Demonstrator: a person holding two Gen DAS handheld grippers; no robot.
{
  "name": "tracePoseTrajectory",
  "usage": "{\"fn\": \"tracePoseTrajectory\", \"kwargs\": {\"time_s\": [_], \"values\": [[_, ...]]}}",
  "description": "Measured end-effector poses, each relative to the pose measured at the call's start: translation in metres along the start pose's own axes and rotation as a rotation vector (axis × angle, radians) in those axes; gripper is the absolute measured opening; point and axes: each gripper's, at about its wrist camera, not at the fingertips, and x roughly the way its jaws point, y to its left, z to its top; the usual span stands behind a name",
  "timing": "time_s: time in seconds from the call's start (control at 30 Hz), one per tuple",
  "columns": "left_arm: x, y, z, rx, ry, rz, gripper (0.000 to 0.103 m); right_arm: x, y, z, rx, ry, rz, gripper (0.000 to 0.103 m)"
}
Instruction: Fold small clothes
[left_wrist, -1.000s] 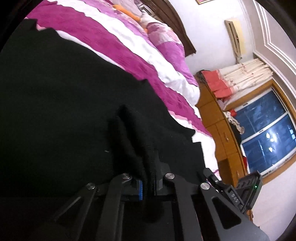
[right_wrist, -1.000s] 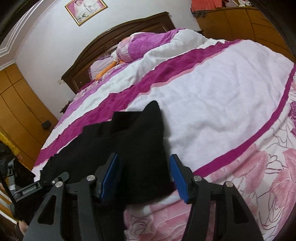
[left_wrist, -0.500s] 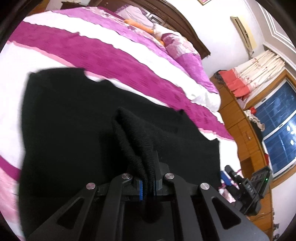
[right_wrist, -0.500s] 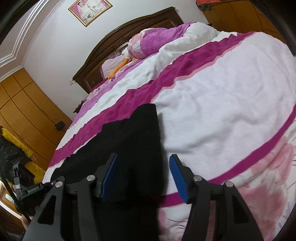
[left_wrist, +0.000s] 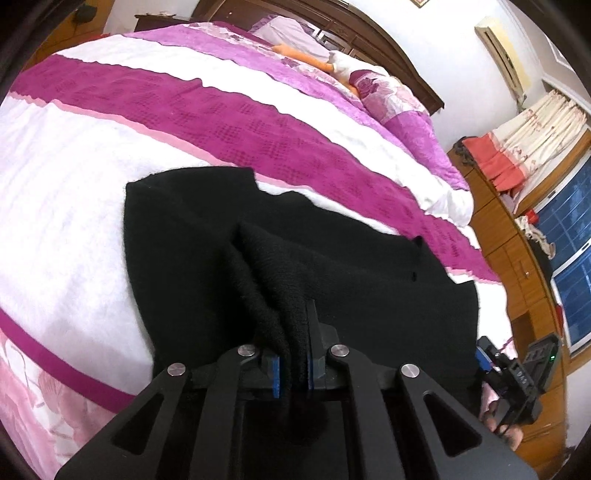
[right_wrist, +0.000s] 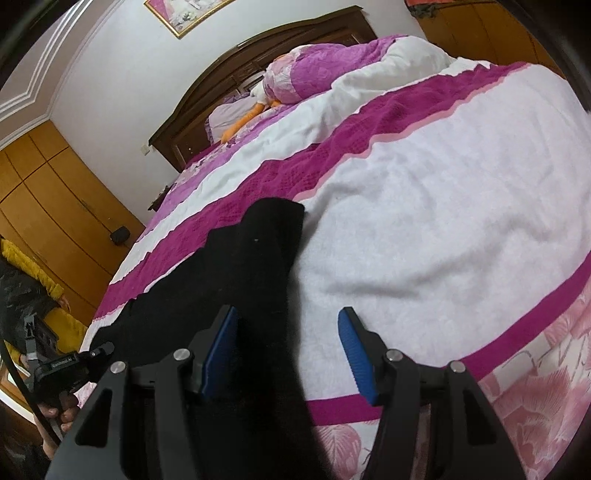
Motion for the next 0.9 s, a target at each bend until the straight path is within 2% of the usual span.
{"fn": "tracePoseTrajectory", "kwargs": {"time_s": [0.13,0.2,0.27,0.33,0.4,0.43,0.53,0.73,0.9], "values": [[0.005,0.009,-0.003,-0.030,0.022,0.010,0.007,0.006,0.004,-0.002,-0.034,0.021,-0.052,0.058],[0.003,0.012,-0.005,-0.040,0.016,0.012,0.010,0.010,0.010,-0.004,-0.085,0.041,-0.115,0.051],[-0.001,0.014,-0.006,-0.024,-0.003,0.016,0.011,0.015,0.012,-0.004,-0.099,0.063,-0.174,0.048],[-0.009,0.014,-0.009,0.026,-0.050,0.075,0.011,0.018,0.017,-0.005,-0.122,0.072,-0.217,0.048],[-0.017,0.014,-0.012,0.095,-0.092,0.173,0.011,0.019,0.024,-0.008,-0.166,0.078,-0.266,0.049],[-0.019,0.016,-0.013,0.110,-0.096,0.183,0.011,0.020,0.029,-0.009,-0.192,0.078,-0.292,0.049],[-0.024,0.028,-0.009,0.030,-0.073,0.124,0.011,0.017,0.033,-0.010,-0.215,0.072,-0.316,0.051],[-0.055,0.034,-0.011,-0.037,-0.142,0.016,0.011,0.007,0.025,-0.010,-0.153,0.067,-0.262,0.051],[-0.066,0.048,-0.032,-0.038,-0.050,0.025,0.011,0.003,0.025,-0.013,-0.185,0.095,-0.243,0.053]]}}
